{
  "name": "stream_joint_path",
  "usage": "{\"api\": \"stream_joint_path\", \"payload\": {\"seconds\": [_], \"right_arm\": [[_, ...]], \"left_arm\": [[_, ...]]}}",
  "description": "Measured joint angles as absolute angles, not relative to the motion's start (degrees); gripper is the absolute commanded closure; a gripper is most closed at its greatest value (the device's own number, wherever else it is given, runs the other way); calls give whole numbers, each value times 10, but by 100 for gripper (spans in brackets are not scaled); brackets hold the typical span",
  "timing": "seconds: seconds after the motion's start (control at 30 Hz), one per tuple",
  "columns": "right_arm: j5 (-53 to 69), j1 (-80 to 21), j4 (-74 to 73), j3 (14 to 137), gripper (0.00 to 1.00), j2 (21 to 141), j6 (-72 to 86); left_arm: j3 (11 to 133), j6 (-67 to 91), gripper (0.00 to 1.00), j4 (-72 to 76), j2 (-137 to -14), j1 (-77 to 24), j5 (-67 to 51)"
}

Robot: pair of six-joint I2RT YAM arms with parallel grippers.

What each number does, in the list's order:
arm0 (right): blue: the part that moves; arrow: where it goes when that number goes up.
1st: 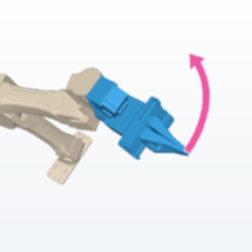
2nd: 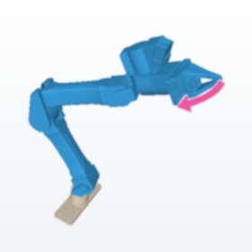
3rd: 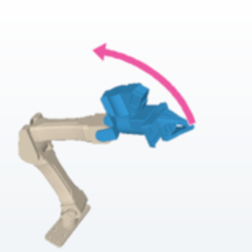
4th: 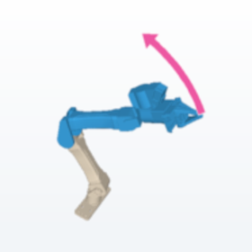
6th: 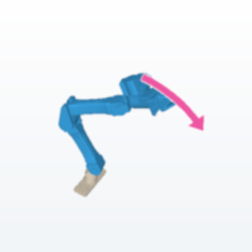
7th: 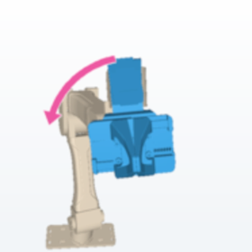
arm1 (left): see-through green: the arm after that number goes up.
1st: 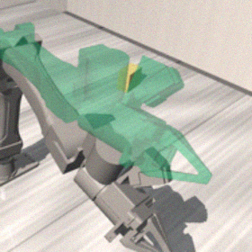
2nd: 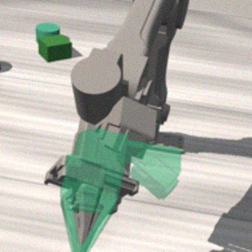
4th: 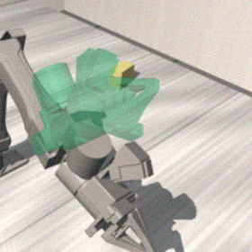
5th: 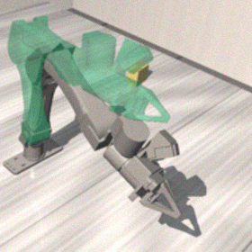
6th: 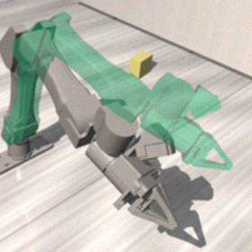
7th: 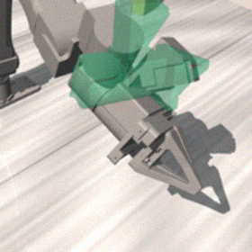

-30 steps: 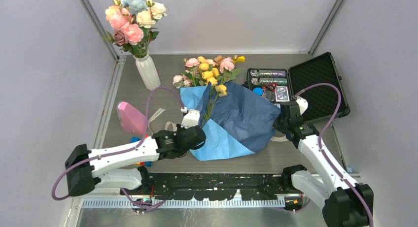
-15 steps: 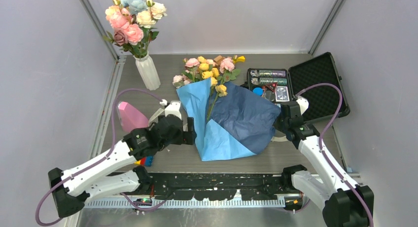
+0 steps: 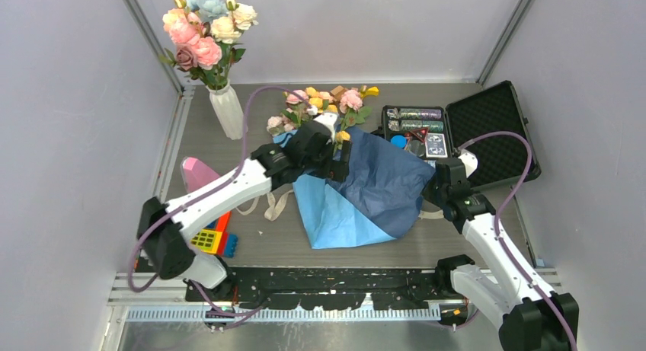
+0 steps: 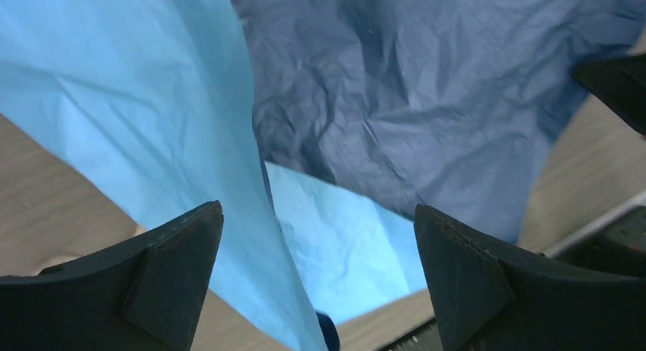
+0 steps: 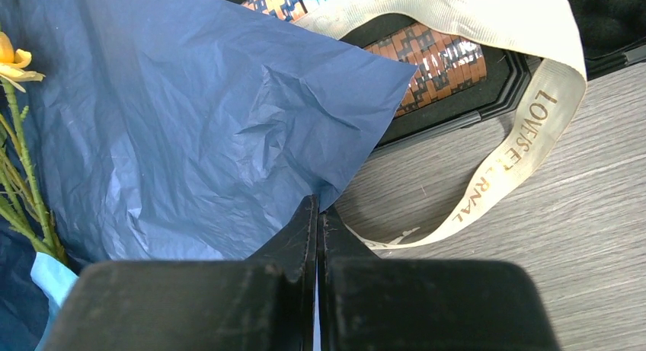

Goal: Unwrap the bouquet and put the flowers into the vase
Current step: Unfold the wrapping paper at the center of the board.

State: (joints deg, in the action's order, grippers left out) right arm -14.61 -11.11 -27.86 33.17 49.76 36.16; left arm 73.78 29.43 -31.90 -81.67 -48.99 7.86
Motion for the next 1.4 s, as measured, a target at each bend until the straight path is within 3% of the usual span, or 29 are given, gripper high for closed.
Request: {"api": "stream_joint_path", "payload": {"seconds": [0.23,0.37,0.57,0.9,1.1,1.4], "right_arm": [[-140,-111,-276,326,100,490,364],[-140,-111,-273,322,100,490,366],[-140,-111,-269,319,100,490,366],[-142,-111,-266,319,100,490,366],[-158,-111,-265,313,100,472,368],[-183,-111,-266,313,100,469,366]], "left_arm": [[845,213,1,-335,-954,-490,174],[864,176,11,-347,-981,-490,213],[881,151,40,-350,-1012,-490,225],[882,129,99,-357,-1025,-490,243],[863,126,100,-358,-1014,-485,263],[731,149,100,-366,-903,-440,265]]}}
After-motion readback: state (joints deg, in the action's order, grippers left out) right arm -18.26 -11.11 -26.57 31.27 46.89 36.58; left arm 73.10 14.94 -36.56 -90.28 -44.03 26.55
